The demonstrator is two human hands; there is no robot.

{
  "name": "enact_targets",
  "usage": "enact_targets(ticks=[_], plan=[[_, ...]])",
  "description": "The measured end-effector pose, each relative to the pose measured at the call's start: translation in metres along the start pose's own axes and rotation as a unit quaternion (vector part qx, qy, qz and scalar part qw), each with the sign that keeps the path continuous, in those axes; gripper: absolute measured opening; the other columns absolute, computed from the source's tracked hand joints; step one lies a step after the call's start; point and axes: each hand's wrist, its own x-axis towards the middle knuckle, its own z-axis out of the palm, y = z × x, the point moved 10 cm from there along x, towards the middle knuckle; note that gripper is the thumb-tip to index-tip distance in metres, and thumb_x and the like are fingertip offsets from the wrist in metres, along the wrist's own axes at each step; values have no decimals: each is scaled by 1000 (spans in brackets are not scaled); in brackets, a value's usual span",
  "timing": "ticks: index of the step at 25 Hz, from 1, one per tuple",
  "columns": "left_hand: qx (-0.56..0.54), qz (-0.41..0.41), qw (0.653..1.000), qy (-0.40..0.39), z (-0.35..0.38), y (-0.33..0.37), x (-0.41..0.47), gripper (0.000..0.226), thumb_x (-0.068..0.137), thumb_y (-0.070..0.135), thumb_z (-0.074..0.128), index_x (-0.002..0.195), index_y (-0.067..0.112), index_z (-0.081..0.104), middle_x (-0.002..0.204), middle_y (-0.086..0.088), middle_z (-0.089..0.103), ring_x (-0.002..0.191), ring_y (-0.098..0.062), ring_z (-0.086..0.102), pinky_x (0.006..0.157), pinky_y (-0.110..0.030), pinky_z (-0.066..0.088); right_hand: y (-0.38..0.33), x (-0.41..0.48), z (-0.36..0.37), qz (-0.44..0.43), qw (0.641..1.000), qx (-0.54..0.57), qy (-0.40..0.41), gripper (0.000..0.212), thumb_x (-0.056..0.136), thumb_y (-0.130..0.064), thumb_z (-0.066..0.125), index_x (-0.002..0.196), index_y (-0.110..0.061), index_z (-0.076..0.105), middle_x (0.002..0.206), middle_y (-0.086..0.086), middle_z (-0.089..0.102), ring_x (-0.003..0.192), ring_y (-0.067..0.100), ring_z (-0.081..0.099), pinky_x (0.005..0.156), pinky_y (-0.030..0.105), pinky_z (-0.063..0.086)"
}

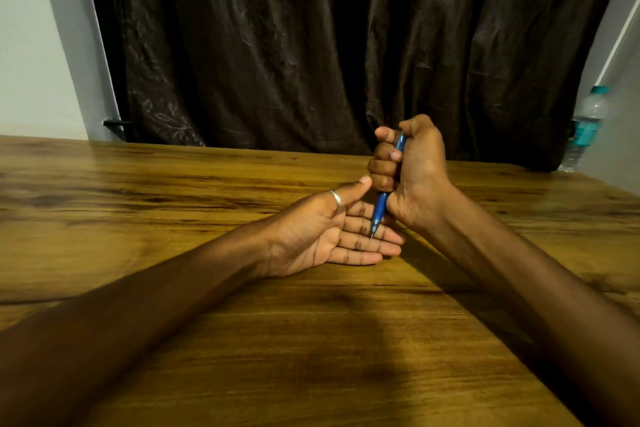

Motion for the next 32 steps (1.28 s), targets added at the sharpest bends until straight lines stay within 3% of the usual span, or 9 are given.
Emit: enact_targets(ticks=[2,4,7,11,17,25,29,32], plan=[[18,14,1000,-10,2,1,-1,30,102,17,51,128,5,59,125,-21,71,117,-29,69,100,-37,54,-2,0,0,0,1000,-5,2,25,94,-28,35,83,-14,53,47,-8,30,37,7,20,35,18,15],[46,29,998,-34,4,1,-2,43,92,-11,57,130,8,56,128,-19,70,120,-26,68,101,-35,53,-4,1,-2,-3,1000,-10,5,24,93,-27,35,84,-14,53,47,-8,30,39,8,21,36,19,15],[84,53,993,-58,6,1,-2,65,85,-25,56,140,9,48,135,-18,66,123,-24,66,99,-30,54,-4,1,-3,-4,1000,-9,6,25,94,-28,35,84,-15,54,47,-8,32,38,8,22,35,20,16],[93,70,991,-58,5,3,0,64,86,-23,57,142,7,48,135,-18,66,123,-23,65,97,-29,56,-4,1,-3,-5,1000,-4,3,25,94,-28,35,81,-15,54,46,-9,32,37,7,23,35,20,17],[104,72,991,-42,4,4,-1,55,88,-19,59,137,6,53,133,-17,67,122,-24,66,104,-38,50,-5,1,-4,-6,1000,-5,12,26,94,-27,36,80,-15,54,46,-9,32,37,7,23,36,20,16],[81,62,995,-20,4,4,-2,33,93,-6,61,121,12,62,126,-13,71,119,-22,68,100,-34,54,-2,2,-2,-5,1000,-2,8,26,94,-28,36,81,-15,54,45,-9,32,35,7,23,33,19,17],[81,56,995,-7,3,6,-4,33,93,-4,63,124,8,62,125,-13,73,116,-21,70,98,-34,55,-1,3,-2,-1,1000,1,2,28,96,-32,36,84,-15,55,46,-9,32,38,7,23,34,20,17],[63,45,996,40,-1,10,-4,29,97,13,62,124,3,63,119,-16,75,109,-21,73,91,-30,59,1,3,0,5,1000,7,-6,30,97,-34,35,85,-15,54,47,-8,31,39,7,22,36,20,15]])
